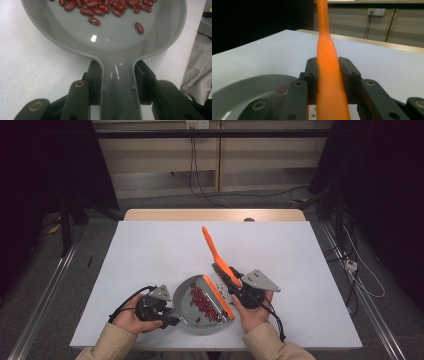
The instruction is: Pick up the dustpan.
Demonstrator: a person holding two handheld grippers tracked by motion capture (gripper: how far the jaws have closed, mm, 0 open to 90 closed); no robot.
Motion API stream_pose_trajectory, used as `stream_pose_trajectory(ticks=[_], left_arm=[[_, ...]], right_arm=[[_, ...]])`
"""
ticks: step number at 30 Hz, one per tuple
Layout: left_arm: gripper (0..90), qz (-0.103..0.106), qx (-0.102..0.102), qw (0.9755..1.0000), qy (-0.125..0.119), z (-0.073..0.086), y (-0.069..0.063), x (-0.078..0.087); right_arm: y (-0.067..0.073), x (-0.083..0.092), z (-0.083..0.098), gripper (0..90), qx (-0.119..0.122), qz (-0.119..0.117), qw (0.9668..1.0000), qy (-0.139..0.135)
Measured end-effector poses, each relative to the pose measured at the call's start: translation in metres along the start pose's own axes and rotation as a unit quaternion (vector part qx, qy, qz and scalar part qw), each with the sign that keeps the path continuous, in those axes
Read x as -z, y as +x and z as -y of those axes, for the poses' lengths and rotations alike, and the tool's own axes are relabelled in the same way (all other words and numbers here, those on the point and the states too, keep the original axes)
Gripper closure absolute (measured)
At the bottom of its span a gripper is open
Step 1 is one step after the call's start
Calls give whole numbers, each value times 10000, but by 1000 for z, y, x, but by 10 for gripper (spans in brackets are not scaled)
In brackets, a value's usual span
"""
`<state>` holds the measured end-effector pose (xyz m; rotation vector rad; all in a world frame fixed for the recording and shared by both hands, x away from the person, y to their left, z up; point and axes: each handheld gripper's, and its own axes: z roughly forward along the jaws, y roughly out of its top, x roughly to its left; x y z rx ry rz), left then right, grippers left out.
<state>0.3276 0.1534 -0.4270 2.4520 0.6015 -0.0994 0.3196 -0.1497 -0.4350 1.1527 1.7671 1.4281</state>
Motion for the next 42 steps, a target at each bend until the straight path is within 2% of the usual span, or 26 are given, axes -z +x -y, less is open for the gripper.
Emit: stream_pose_trajectory(ticks=[3,5,6,8,9,10,12,14,16,18,19,21,22,26,28,30,31,32,34,36,38,40,42], left_arm=[[626,6,34,10000,-7,-1,0,2],[626,-6,27,10000,21,-3,-1,2],[627,-12,20,10000,89,-4,-1,1],[627,4,51,9998,167,-5,-2,-2],[627,14,13,9997,231,-5,-2,-3],[627,27,-60,9996,291,-5,0,-3],[627,31,76,9998,159,-5,-1,-3],[627,36,20,9998,202,-4,0,-3],[627,35,115,9998,129,-3,-1,-4],[626,35,121,9999,107,-2,-1,-4],[627,38,115,9999,96,-2,-1,-4],[626,44,109,9999,97,-1,0,-4],[627,40,107,9999,93,-1,0,-4],[626,64,116,9999,95,-1,1,-3],[627,62,142,9999,68,-1,1,-3],[626,52,92,9999,125,-2,3,-1],[626,42,154,9998,71,-2,3,0],[625,57,145,9998,88,-2,3,0],[626,55,205,9997,95,-2,2,-1],[627,57,90,9997,234,-3,3,-3],[627,59,214,9997,141,-4,2,-3],[627,56,164,9997,171,-3,3,-3],[627,58,148,9997,174,-3,3,-3]], right_arm=[[-8,-3,8,709,275,215,9992,202],[-6,-6,14,710,463,316,9974,449],[-3,-5,17,710,451,239,9979,397],[9,-5,18,705,586,158,9969,504],[15,-6,20,699,547,89,9971,519],[19,-7,22,696,408,12,9978,514],[26,-7,22,699,30,-191,9991,373],[32,-8,18,706,-46,-322,9992,244],[36,-7,11,709,-135,-502,9986,140],[34,-5,6,709,-68,-507,9987,57],[31,-4,5,709,-145,-555,9984,22],[22,-3,3,709,-167,-418,9990,21],[16,-3,2,709,-282,-391,9988,29],[-3,1,1,709,-114,-81,9999,29],[-9,2,4,709,135,95,9997,185],[-12,2,11,709,268,202,9987,372],[-12,1,16,710,312,228,9982,456],[-10,1,19,709,268,186,9988,364],[-2,0,18,707,249,105,9987,434],[8,-1,21,703,306,-12,9986,440],[15,-2,21,704,150,-116,9990,393],[21,-3,20,707,-135,-345,9988,325],[27,-3,18,709,-83,-476,9986,232]])
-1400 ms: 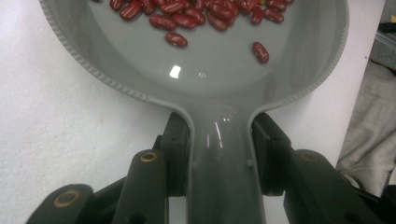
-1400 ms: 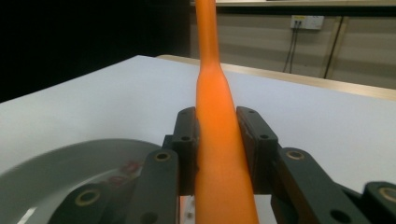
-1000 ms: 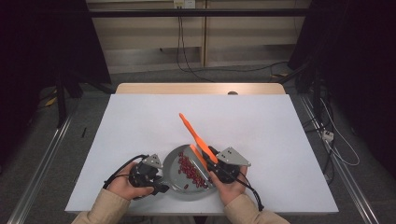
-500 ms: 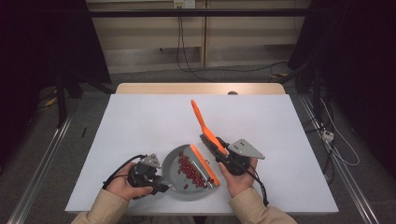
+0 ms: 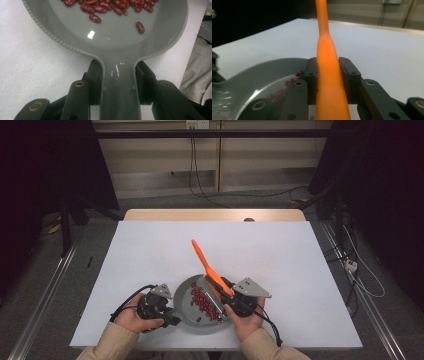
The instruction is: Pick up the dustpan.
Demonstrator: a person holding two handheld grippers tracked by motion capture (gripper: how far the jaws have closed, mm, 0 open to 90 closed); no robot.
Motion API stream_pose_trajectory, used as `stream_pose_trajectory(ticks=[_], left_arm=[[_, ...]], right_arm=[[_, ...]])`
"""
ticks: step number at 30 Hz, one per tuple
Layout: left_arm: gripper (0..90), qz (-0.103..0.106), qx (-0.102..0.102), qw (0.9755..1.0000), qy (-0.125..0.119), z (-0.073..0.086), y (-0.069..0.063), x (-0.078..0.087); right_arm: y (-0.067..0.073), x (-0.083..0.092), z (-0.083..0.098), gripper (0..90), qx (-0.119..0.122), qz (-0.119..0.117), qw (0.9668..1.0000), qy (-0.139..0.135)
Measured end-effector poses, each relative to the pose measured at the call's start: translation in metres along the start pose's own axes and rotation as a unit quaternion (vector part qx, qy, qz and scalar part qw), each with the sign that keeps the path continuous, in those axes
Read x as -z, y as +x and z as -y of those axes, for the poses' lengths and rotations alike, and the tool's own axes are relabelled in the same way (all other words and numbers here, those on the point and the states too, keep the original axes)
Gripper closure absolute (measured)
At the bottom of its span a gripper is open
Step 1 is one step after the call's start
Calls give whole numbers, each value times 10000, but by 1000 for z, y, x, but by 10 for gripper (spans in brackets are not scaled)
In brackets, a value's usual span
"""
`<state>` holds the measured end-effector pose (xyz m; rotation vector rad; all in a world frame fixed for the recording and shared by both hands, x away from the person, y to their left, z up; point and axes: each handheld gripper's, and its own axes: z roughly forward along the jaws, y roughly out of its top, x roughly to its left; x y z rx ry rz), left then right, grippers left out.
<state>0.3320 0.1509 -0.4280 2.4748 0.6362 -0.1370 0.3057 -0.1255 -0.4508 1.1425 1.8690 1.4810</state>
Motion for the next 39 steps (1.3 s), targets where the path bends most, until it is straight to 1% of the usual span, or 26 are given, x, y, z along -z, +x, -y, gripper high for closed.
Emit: stream_pose_trajectory(ticks=[1,3,4,5,7,9,11,12,13,16,18,20,21,22,24,25,26,27,29,30,31,32,34,35,37,39], left_arm=[[627,5,14,10000,-4,0,0,0],[627,8,20,10000,-18,1,0,0],[627,12,42,10000,-40,1,0,0],[627,17,76,9999,-72,1,0,-1],[626,12,76,9999,-66,1,0,0],[626,20,99,9999,-91,2,0,0],[626,27,87,9999,-77,2,1,0],[626,6,74,9999,-79,2,2,0],[626,-2,62,10000,-60,2,2,1],[626,-89,163,9998,-121,3,6,2],[626,-121,191,9996,-143,4,8,2],[626,-121,218,9996,-158,4,8,2],[625,-124,158,9997,-103,4,9,3],[625,-153,152,9997,-121,4,8,2],[625,-198,103,9997,-93,4,8,2],[623,-238,135,9995,-141,4,7,2],[622,-281,95,9995,-125,4,6,2],[621,-314,129,9993,-175,4,5,2],[608,-383,96,9991,-173,3,4,1],[605,-421,49,9990,-149,3,4,1],[604,-459,62,9988,-147,3,3,0],[603,-486,-41,9988,-78,2,3,0],[622,-515,-55,9986,-49,1,2,-1],[627,-560,-8,9984,-72,1,0,-2],[630,-600,-21,9982,-75,1,-1,-2],[632,-671,-25,9976,-139,1,0,-2]], right_arm=[[1,0,-2,710,-52,-81,9999,-49],[3,1,-7,710,-8,-146,9998,-136],[3,1,-9,710,35,-118,9998,-155],[0,2,-11,710,1,-103,9998,-166],[-7,3,-13,709,6,-8,9998,-194],[-16,4,-15,709,-54,63,9998,-191],[-23,5,-16,709,24,175,9997,-150],[-28,5,-16,709,42,221,9997,-98],[-32,5,-15,709,7,255,9997,-42],[-44,6,-14,708,34,363,9993,94],[-50,7,-14,708,34,402,9990,191],[-54,6,-14,707,98,465,9982,369],[-56,5,-14,706,68,461,9977,488],[-58,5,-14,705,60,437,9978,492],[-60,6,-16,704,120,487,9970,593],[-61,7,-17,704,190,494,9965,652],[-61,7,-19,703,205,465,9962,712],[-62,7,-20,703,221,467,9956,777],[-62,6,-24,699,286,450,9943,925],[-62,6,-26,696,348,493,9932,991],[-62,5,-28,695,391,484,9924,1065],[-63,4,-30,693,372,477,9916,1143],[-63,4,-33,693,462,516,9897,1255],[-64,3,-34,703,489,531,9881,1357],[-63,3,-35,708,534,535,9857,1508],[-62,3,-36,711,525,532,9846,1581]])
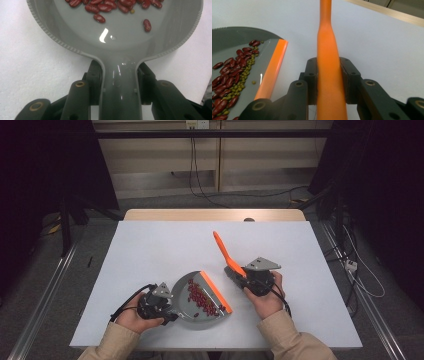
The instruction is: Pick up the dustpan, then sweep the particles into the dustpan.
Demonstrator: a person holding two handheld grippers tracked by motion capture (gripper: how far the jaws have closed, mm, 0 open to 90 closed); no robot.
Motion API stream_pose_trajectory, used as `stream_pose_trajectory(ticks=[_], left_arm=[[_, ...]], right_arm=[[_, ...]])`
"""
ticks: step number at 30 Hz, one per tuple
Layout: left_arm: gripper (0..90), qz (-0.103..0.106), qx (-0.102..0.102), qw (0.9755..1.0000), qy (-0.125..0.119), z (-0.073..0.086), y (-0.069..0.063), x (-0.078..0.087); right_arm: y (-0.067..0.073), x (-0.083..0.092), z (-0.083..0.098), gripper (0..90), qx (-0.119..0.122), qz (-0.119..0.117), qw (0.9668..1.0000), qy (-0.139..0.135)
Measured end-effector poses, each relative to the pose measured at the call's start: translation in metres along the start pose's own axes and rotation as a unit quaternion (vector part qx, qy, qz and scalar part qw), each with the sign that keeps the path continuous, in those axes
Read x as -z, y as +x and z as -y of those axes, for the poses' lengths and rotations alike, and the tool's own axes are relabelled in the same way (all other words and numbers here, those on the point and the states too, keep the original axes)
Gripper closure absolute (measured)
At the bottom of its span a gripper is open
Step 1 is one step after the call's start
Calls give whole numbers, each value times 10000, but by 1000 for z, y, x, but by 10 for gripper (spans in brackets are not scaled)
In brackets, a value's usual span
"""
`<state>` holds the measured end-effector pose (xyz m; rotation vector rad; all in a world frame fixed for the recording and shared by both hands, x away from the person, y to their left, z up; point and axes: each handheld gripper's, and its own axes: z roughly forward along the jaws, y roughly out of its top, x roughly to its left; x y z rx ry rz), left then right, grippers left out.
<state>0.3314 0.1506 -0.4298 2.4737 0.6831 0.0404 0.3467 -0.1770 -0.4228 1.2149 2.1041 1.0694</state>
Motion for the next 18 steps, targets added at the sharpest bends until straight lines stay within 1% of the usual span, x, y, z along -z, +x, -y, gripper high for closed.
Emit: stream_pose_trajectory(ticks=[2,3,4,5,6,8,9,11,12,15,16,17,18], left_arm=[[633,-54,-30,10000,-64,1,3,0],[634,-36,19,9999,-128,2,4,-1],[634,-58,58,9997,-209,2,4,-1],[634,-46,54,9996,-264,3,5,-1],[634,-45,33,9997,-246,3,5,-1],[634,-80,30,9995,-291,4,4,-2],[634,-148,29,9994,-323,4,4,-2],[634,-173,64,9993,-336,4,4,-2],[634,-166,111,9992,-359,4,4,-2],[634,-199,149,9990,-362,3,4,-3],[634,-212,188,9989,-381,2,4,-3],[633,-260,211,9988,-348,1,4,-4],[634,-218,225,9988,-368,1,4,-5]], right_arm=[[2,1,0,713,26,51,10000,40],[2,2,0,713,11,14,10000,11],[2,1,2,713,-53,2,10000,-62],[2,2,3,713,-115,5,9999,-117],[2,2,5,713,-161,-9,9997,-183],[2,2,6,714,-241,-29,9993,-267],[2,1,6,714,-265,-54,9992,-280],[4,1,7,714,-295,-71,9989,-357],[6,1,7,714,-350,-85,9986,-392],[12,-1,6,714,-313,-100,9983,-473],[14,-1,6,714,-338,-118,9982,-482],[17,-3,6,714,-354,-125,9979,-537],[21,-4,6,714,-366,-144,9977,-557]])
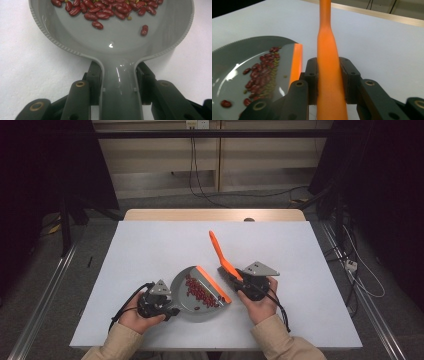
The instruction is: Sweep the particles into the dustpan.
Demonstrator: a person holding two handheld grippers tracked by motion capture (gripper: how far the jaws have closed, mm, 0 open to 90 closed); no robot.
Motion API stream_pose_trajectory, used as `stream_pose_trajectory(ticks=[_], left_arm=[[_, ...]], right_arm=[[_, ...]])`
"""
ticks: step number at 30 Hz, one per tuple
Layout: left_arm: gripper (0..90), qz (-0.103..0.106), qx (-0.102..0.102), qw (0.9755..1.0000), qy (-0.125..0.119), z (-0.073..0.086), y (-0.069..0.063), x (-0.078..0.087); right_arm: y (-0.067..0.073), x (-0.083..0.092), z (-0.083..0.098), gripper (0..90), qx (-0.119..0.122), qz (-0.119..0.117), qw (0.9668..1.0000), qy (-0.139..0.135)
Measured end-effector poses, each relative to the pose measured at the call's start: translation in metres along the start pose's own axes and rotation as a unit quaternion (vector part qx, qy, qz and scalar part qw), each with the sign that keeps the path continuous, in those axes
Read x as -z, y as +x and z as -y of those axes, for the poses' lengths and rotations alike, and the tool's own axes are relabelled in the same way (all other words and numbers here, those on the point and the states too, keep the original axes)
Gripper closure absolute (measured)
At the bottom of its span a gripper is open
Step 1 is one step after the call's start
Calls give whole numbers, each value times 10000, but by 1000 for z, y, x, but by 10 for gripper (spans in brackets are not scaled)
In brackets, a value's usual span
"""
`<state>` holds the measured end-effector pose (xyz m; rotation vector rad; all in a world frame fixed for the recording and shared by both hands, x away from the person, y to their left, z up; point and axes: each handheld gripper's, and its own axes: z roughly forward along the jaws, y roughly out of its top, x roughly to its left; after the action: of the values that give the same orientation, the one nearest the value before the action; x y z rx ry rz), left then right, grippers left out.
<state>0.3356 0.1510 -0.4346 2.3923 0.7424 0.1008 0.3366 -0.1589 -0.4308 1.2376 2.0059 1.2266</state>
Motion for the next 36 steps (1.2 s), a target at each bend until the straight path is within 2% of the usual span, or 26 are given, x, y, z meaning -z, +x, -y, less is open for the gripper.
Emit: stream_pose_trajectory(ticks=[2,6,7,9,12,14,16,18,23,24,26,28,30,33,36], left_arm=[[634,14,31,10000,15,0,0,0],[633,-16,42,10000,6,-1,0,0],[633,-18,44,10000,4,-1,-1,0],[633,-13,69,10000,15,0,-1,0],[633,-68,79,9999,-5,0,-1,-1],[633,-3,75,10000,-51,1,-1,-1],[633,46,120,9998,-130,2,0,-1],[633,108,140,9997,-173,3,2,0],[634,-101,116,9994,-294,6,2,3],[634,-43,163,9991,-382,7,3,3],[634,-75,188,9987,-466,8,5,5],[634,-146,208,9984,-506,10,6,6],[633,-212,227,9979,-560,11,8,6],[633,-319,278,9968,-680,11,11,9],[633,-446,453,9942,-867,12,14,13]], right_arm=[[9,-3,1,714,-55,-89,9999,-46],[27,-9,0,714,14,-184,9997,-165],[30,-9,-1,714,33,-215,9995,-209],[33,-10,-4,714,-189,-364,9987,-316],[41,-12,-7,714,-97,-471,9982,-370],[42,-13,-8,714,-168,-540,9975,-419],[39,-11,-10,713,-158,-528,9970,-541],[32,-7,-11,713,-267,-530,9961,-654],[12,3,-15,713,-357,-351,9959,-753],[8,4,-15,714,-346,-313,9961,-743],[0,6,-13,713,-349,-207,9963,-755],[-6,8,-12,713,-420,-182,9961,-756],[-9,9,-11,713,-371,-125,9965,-735],[-13,11,-9,713,-288,-37,9970,-714],[-18,14,-7,713,-273,-9,9971,-716]])
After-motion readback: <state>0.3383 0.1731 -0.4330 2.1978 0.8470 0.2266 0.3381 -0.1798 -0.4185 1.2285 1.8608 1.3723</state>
